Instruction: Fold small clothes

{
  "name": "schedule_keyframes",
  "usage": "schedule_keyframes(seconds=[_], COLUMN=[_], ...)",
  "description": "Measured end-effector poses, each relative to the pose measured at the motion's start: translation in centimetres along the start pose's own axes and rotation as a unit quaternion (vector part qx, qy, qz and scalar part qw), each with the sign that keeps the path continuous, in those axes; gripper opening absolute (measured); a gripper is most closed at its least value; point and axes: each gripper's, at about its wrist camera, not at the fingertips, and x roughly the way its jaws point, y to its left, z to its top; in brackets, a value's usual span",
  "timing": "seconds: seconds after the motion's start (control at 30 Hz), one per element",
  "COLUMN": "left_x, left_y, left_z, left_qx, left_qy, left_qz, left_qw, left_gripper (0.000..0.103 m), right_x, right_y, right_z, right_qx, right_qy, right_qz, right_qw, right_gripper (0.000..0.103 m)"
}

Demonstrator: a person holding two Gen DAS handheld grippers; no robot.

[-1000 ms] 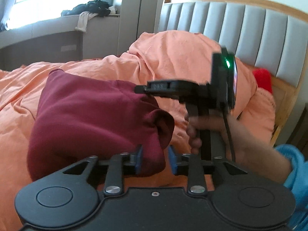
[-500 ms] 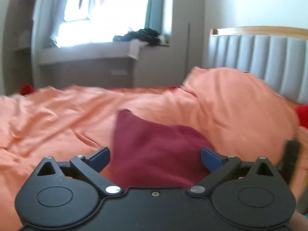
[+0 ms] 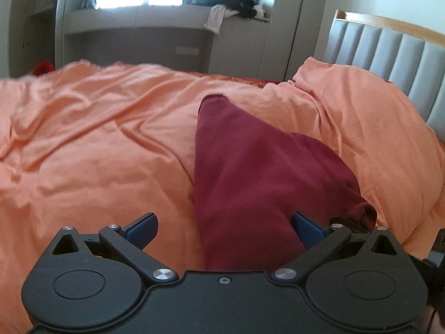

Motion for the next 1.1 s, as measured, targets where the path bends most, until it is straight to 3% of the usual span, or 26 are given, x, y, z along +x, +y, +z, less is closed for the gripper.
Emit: schedule_keyframes(seconds=[0.2, 0.5, 0.7, 0.9, 1.1], left_x=[0.8, 1.0, 1.0, 0.8, 2.0], left_y=[1.4, 1.6, 1.9, 1.4, 1.7], left_z=[-0.4, -0.4, -0.5, 0.2, 1.6], left_qx=[-0.039, -0.048, -0.033, 0.005, -0.013], left_qy=[0.018, 0.022, 0.012, -0.008, -0.008], left_qz=[-0.023, -0.028, -0.043, -0.060, -0.057], left_qw=[0.9988, 0.9982, 0.9984, 0.9981, 0.9983], left_gripper=[0.103, 0.103, 0.103, 0.103, 0.103], right_x=[-0.1, -1.3, -2.6, -2.1, 0.3], right_y=[0.0, -0.1, -1.7, -3.8, -3.8], right_z=[-0.4, -0.9, -0.6, 1.0, 3.1], right_qx=[-0.005, -0.001, 0.035, 0.080, 0.081], right_qy=[-0.007, -0.026, -0.050, -0.067, -0.075], right_qz=[-0.001, -0.004, 0.044, 0.060, 0.078], right_qw=[1.000, 1.000, 0.997, 0.993, 0.991], right_gripper=[0.103, 0.103, 0.103, 0.103, 0.103])
